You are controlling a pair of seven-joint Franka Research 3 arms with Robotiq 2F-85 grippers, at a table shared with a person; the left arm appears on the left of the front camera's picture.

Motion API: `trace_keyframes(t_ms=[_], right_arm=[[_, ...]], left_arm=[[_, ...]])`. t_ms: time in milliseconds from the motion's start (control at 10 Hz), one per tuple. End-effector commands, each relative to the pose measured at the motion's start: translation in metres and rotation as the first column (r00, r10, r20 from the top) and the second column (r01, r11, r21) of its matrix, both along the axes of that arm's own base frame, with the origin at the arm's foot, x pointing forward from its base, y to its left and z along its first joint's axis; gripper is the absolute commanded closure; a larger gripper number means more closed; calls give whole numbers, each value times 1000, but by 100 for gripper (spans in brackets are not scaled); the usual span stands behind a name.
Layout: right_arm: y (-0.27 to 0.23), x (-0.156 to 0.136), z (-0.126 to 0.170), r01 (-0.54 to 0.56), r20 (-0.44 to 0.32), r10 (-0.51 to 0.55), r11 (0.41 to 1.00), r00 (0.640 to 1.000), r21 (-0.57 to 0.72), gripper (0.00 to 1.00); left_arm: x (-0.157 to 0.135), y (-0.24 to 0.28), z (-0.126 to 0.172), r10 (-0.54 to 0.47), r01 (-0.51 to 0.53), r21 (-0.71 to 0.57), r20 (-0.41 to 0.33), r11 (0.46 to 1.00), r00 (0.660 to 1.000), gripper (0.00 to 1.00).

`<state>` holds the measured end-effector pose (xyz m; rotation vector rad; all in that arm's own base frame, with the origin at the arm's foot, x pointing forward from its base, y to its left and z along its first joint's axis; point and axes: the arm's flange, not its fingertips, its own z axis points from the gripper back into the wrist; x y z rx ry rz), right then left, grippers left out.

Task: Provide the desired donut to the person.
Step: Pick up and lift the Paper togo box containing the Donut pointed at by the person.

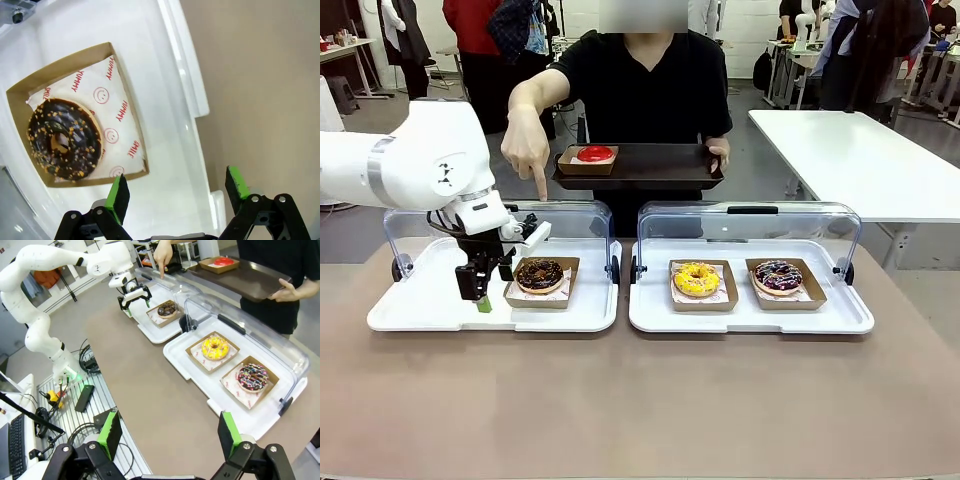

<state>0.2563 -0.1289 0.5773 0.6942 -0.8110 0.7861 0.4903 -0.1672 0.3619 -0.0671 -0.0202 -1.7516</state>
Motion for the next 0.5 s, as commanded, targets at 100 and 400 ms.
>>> trace_keyframes(t_ms=[100, 400], right_arm=[[-1, 0, -1, -7, 4, 7, 1000, 1000, 10, 0], [-1, 0, -1, -7, 4, 7, 1000, 1000, 10, 0]], left_arm=[[12, -11, -13, 19, -19, 3, -3, 1000, 1000, 0], [9, -16, -24, 42, -42, 22, -3, 999, 999, 0]])
